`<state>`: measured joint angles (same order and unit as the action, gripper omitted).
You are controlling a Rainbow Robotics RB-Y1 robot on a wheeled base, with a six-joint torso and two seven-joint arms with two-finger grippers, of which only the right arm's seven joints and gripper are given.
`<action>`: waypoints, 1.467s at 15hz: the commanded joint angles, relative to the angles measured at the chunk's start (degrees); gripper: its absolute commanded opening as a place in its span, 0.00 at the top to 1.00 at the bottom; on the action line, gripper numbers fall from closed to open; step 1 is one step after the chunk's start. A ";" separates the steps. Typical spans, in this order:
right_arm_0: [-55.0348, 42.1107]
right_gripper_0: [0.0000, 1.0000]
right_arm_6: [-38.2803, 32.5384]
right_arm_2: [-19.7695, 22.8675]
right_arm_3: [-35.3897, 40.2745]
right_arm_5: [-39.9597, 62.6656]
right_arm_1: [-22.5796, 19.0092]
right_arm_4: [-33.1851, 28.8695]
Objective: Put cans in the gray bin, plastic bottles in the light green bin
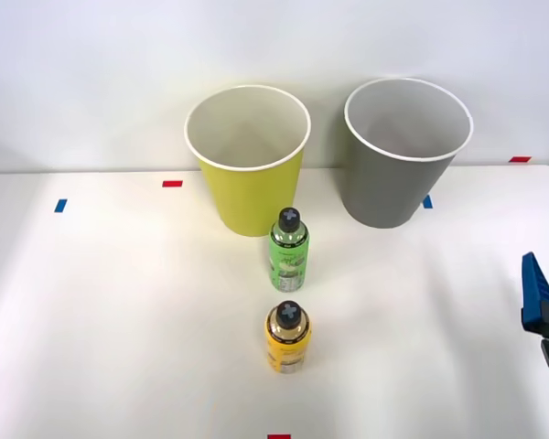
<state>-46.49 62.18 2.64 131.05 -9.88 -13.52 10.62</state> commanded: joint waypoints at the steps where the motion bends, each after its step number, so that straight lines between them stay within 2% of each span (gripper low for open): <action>1: -0.36 0.00 0.57 -0.97 -4.31 -4.09 1.74 -0.51; 4: 1.40 0.00 1.71 -3.00 -13.10 -14.37 2.00 -2.09; 6: 1.93 0.00 2.07 -2.91 -17.23 -19.12 1.91 -8.51; 12: 0.52 0.00 -0.04 -2.38 -18.73 -20.35 2.44 -23.19; 16: -1.59 0.00 -10.15 -1.94 -18.73 -23.87 3.94 -30.92; 22: -4.58 0.00 -20.52 -0.45 -18.73 -27.21 5.17 -37.78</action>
<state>-50.63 42.86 1.96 112.33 -36.65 -8.58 -26.29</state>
